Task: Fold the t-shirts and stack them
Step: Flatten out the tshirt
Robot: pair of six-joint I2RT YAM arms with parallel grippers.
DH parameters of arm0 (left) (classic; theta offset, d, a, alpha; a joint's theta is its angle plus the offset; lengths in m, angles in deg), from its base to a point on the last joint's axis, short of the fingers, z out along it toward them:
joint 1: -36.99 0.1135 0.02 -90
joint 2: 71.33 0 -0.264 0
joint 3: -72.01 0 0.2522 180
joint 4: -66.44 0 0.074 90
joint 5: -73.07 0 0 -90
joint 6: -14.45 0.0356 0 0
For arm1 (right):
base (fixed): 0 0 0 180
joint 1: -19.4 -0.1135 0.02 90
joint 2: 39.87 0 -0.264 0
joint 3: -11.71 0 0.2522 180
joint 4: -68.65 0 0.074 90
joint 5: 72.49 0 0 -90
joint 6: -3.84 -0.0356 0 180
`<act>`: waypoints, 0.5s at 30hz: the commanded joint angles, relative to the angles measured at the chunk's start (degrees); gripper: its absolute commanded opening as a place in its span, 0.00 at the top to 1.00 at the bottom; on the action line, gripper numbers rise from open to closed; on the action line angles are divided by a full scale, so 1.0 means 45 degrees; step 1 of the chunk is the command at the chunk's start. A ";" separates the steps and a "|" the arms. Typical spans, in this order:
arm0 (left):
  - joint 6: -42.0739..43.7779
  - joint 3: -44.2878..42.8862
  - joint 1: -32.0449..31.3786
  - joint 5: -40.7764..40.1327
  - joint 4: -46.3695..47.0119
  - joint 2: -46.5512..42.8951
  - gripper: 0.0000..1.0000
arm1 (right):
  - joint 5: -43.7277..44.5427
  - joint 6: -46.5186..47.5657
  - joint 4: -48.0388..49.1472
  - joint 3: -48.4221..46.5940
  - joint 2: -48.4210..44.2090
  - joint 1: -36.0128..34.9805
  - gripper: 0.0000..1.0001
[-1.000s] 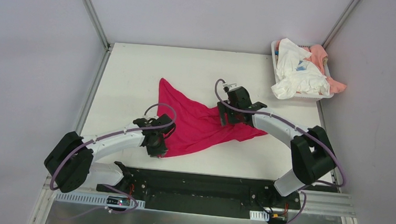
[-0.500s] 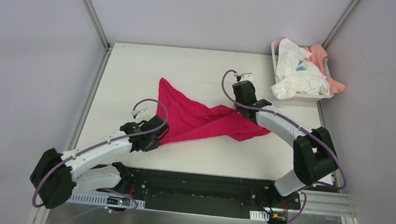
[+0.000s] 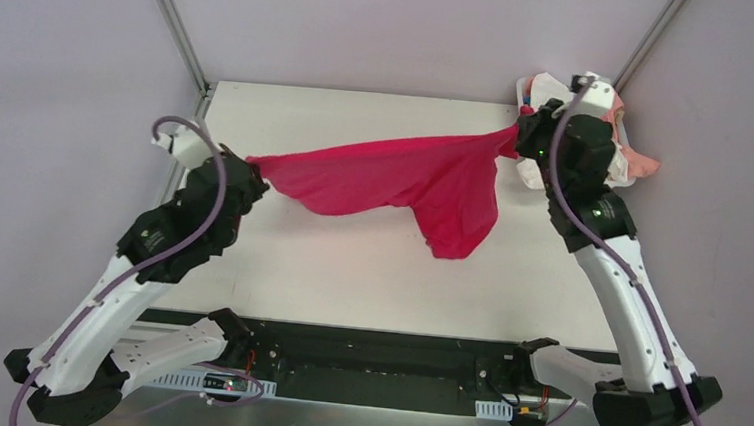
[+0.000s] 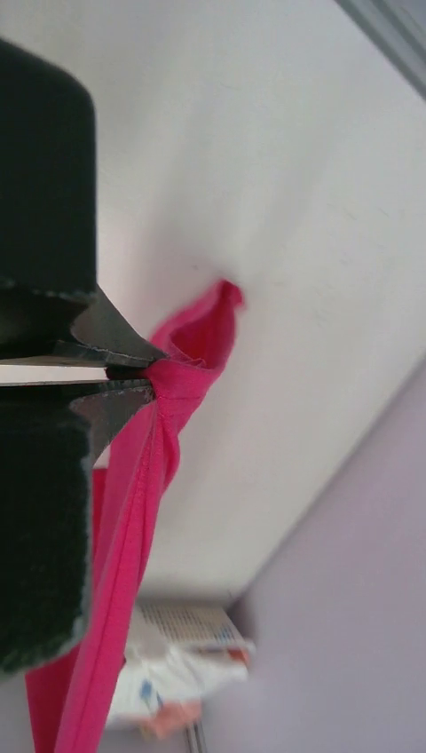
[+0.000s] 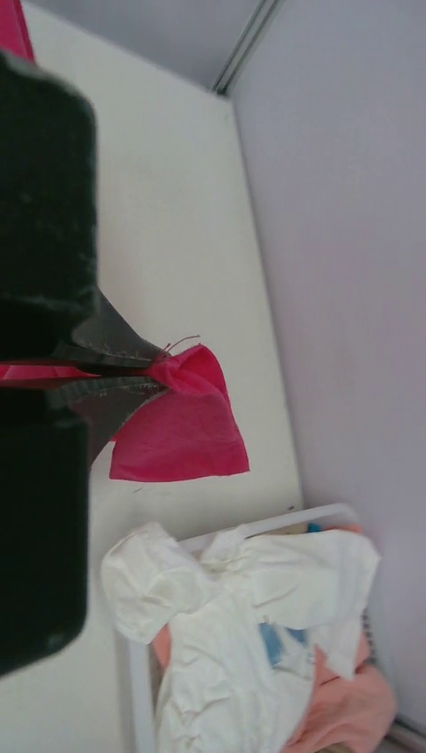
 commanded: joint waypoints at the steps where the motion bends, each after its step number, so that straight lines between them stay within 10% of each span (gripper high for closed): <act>1: 0.4128 -0.2223 0.0234 -0.0933 0.1366 -0.0637 1.00 | 0.0065 -0.0724 -0.0517 -0.2077 -0.1457 0.0327 1.00; 15: 0.7278 -0.7674 0.0239 0.5185 0.2346 -0.1036 1.00 | -0.3692 -0.1659 -0.5237 -0.9146 -0.3128 0.0316 1.00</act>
